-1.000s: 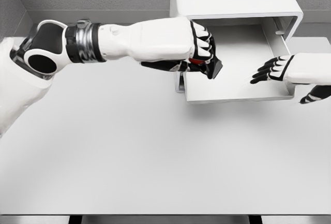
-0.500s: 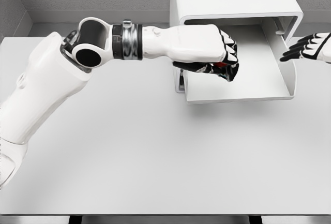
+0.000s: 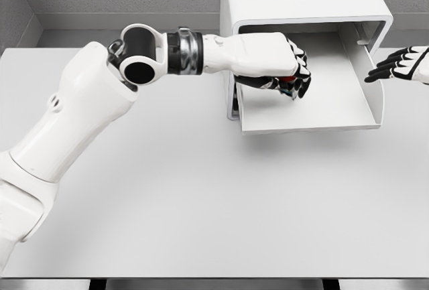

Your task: Slide open multi-storey tabletop storage cabinets and put open load switch and slide close multi-storey tabletop storage cabinets

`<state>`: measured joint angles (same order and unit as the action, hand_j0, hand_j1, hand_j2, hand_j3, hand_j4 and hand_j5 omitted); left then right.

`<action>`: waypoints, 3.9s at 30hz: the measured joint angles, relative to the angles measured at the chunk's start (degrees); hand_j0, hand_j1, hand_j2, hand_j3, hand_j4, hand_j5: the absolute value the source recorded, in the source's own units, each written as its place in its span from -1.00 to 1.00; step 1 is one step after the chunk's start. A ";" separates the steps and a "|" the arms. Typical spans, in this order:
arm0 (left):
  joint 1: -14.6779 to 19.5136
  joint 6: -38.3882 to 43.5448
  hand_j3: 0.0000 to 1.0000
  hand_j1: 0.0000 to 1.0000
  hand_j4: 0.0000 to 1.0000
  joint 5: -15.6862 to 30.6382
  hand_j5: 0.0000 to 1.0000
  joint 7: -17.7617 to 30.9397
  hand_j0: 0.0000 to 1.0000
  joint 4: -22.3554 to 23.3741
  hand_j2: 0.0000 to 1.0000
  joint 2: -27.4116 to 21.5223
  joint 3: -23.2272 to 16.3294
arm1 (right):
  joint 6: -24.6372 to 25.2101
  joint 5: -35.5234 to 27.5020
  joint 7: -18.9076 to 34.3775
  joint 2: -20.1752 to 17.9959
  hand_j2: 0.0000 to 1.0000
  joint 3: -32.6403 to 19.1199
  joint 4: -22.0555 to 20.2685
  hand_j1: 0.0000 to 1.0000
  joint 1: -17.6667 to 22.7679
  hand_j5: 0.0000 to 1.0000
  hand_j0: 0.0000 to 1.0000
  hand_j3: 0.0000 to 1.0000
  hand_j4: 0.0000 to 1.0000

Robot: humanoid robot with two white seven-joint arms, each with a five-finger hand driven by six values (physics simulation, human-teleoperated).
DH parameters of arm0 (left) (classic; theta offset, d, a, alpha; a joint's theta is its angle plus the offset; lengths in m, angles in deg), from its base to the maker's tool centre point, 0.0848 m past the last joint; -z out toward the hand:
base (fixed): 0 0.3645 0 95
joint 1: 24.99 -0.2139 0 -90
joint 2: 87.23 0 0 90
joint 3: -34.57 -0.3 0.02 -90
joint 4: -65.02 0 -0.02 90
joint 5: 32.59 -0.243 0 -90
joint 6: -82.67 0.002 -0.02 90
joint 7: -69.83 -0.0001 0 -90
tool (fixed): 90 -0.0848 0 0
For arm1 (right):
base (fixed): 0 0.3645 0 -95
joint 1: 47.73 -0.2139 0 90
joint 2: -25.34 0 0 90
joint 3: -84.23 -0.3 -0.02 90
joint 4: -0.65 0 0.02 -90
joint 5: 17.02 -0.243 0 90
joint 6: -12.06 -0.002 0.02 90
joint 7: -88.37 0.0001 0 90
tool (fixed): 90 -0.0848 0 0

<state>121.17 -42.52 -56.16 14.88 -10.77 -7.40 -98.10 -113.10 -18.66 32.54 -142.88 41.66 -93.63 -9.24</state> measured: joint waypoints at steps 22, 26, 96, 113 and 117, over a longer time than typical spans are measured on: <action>0.00 0.03 0.59 0.59 0.59 -0.67 0.59 -0.01 0.59 0.85 0.59 0.76 0.13 | 0.00 0.08 0.05 -0.15 1.00 -0.10 -0.20 1.00 0.00 1.00 1.00 1.00 1.00; -0.09 0.02 0.61 0.61 0.61 0.27 0.61 -0.01 0.61 0.43 0.61 0.65 0.07 | 0.00 0.08 0.05 -0.20 1.00 -0.13 -0.20 1.00 0.00 1.00 1.00 1.00 1.00; -10.20 0.02 1.00 1.00 1.00 47.28 1.00 -0.02 1.00 -25.19 1.00 -49.81 -0.43 | 0.04 -3.49 -10.98 6.37 1.00 -2.09 -1.90 1.00 13.01 1.00 1.00 1.00 1.00; -10.20 0.02 1.00 1.00 1.00 47.37 1.00 -0.02 1.00 -25.19 1.00 -49.87 -0.26 | 0.04 -2.75 -10.63 9.39 1.00 -2.42 -0.63 1.00 13.01 1.00 1.00 1.00 1.00; -10.20 0.02 1.00 1.00 1.00 47.37 1.00 -0.02 1.00 -25.19 1.00 -49.89 -0.22 | 0.03 -2.16 -10.60 9.87 1.00 -2.46 0.34 1.00 13.01 1.00 1.00 1.00 1.00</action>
<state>110.98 -42.50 -8.78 14.86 -35.96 -57.29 -98.32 -113.06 -20.82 21.94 -133.01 39.21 -93.29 3.77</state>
